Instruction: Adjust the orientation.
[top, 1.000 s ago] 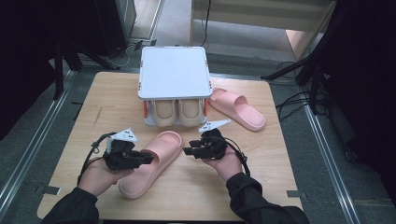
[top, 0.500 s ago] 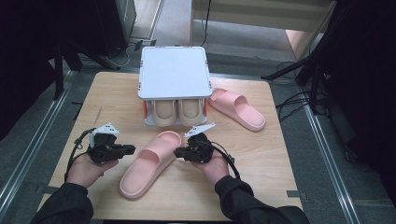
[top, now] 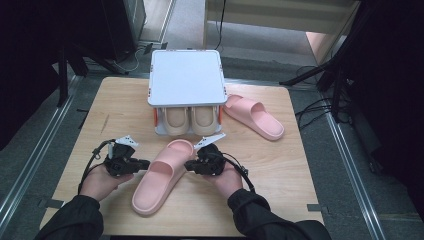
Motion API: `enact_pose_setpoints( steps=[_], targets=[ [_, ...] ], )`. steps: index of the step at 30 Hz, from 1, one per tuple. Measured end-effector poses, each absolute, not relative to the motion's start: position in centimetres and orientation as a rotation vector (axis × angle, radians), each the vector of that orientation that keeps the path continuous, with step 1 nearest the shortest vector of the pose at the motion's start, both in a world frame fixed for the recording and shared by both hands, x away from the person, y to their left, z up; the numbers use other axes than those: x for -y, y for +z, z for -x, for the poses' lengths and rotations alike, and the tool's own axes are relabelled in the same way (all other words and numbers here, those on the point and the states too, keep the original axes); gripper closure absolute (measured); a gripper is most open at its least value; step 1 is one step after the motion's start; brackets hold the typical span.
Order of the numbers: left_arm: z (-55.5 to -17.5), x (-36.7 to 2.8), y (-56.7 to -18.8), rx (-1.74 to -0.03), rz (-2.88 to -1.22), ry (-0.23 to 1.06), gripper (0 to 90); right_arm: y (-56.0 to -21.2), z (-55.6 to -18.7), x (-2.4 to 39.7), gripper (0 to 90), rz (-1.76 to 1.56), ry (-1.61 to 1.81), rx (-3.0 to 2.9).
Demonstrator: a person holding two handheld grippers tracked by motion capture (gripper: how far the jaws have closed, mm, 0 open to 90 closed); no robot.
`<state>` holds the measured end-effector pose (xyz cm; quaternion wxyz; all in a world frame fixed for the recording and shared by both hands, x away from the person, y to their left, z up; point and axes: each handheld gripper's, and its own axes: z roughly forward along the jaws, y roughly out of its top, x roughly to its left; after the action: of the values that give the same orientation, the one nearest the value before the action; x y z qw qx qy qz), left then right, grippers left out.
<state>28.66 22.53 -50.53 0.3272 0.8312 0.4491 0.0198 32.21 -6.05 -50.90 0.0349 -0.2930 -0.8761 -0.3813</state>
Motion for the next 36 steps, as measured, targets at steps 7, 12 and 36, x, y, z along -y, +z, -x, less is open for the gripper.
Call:
enact_pose_setpoints(
  steps=[7,12,36],
  targets=[
    [-28.1,-21.6,-50.5,-1.151,-2.178,0.001,84.4,-50.9,-33.0,6.7,82.4,0.956,-1.166,2.687],
    [-27.8,-20.6,-50.7,-1.125,-2.182,-0.030,83.7,-50.8,-33.7,7.1,81.2,0.996,-1.172,2.691],
    [-31.2,-23.3,-48.9,-1.148,-2.056,-0.034,44.6,-48.6,-35.9,15.6,64.8,1.159,-1.322,2.707]
  ],
)
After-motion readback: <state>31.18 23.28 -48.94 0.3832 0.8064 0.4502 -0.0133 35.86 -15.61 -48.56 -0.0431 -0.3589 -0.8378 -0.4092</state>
